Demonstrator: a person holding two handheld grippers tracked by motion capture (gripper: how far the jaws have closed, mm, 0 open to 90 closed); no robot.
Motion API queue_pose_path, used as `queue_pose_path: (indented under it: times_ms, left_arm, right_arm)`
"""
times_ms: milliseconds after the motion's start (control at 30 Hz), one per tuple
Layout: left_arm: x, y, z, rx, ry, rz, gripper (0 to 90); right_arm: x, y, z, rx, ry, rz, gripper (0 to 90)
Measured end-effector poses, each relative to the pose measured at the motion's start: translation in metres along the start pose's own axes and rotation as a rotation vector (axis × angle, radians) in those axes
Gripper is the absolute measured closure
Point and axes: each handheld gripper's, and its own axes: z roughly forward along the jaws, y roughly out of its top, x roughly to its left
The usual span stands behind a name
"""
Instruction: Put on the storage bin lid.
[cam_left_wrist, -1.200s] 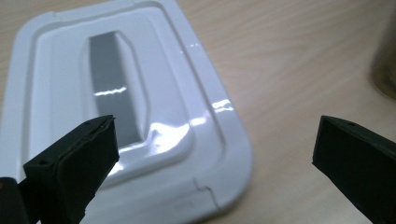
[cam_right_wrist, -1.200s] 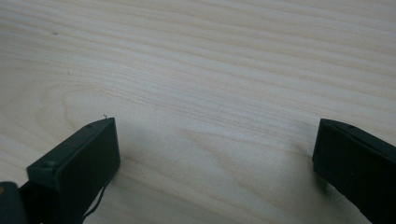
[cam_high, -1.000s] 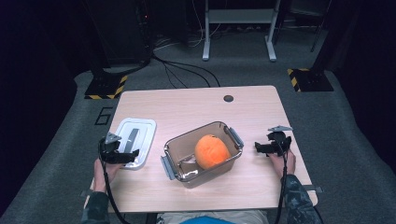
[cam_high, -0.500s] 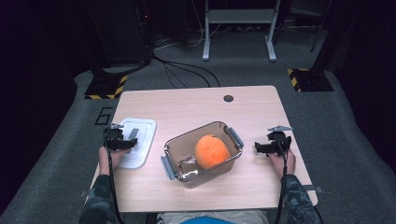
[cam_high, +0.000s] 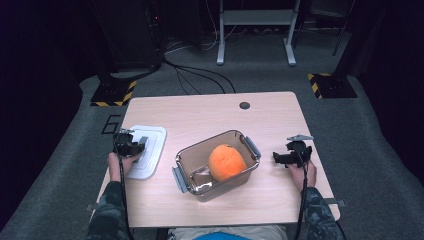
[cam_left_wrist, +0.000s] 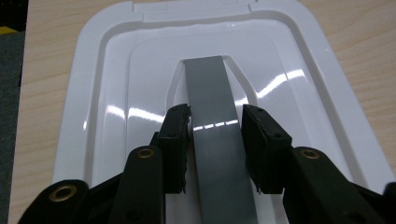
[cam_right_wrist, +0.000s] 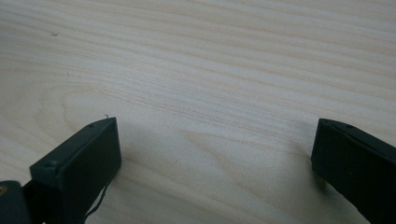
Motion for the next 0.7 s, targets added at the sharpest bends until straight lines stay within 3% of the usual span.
queue_pose_path:
  times_ms: [133,367,700]
  left_arm:
    - [-0.003,0.0,0.0,0.002,0.014,-0.003,64.1]
    - [-0.005,0.001,-0.004,-0.029,-0.011,-0.018,66.4]
    - [-0.013,0.025,-0.046,-0.112,-0.051,0.054,66.4]
  right_arm:
    - [0.0,0.0,0.0,-0.001,-0.001,0.002,1.0]
    - [0.0,0.0,0.0,-0.002,-0.001,0.002,1.2]
    - [0.001,0.0,0.0,0.0,-0.003,0.009,1.3]
